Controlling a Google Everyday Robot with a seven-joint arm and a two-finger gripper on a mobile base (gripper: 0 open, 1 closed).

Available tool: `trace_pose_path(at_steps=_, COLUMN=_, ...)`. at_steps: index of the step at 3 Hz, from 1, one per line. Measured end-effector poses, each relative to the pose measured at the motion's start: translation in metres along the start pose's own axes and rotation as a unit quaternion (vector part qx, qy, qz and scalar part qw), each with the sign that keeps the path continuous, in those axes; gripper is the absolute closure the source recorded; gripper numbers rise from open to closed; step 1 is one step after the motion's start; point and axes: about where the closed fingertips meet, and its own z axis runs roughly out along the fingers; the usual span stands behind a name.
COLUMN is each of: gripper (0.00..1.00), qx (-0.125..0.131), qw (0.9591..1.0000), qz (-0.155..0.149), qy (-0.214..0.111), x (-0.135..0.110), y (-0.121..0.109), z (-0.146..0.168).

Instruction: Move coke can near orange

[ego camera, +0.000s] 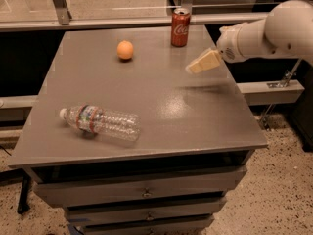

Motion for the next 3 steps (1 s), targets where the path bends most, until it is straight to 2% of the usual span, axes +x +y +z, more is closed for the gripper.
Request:
trace_pose_path(at_steps=1, gripper=0.00, qx=0.031, qw=0.9948, qz=0.078, qy=-0.058, x=0.011, y=-0.024, z=0.053)
trace_pose_path(at_steps=2, gripper=0.00, qx=0.079, qw=0.9821, qz=0.120, qy=-0.122, x=0.003, y=-0.064, z=0.093)
trace_pose_path(at_steps=3, gripper=0.00, qx=0.110, qw=0.9696, qz=0.138, qy=-0.169, x=-0.011, y=-0.097, z=0.117)
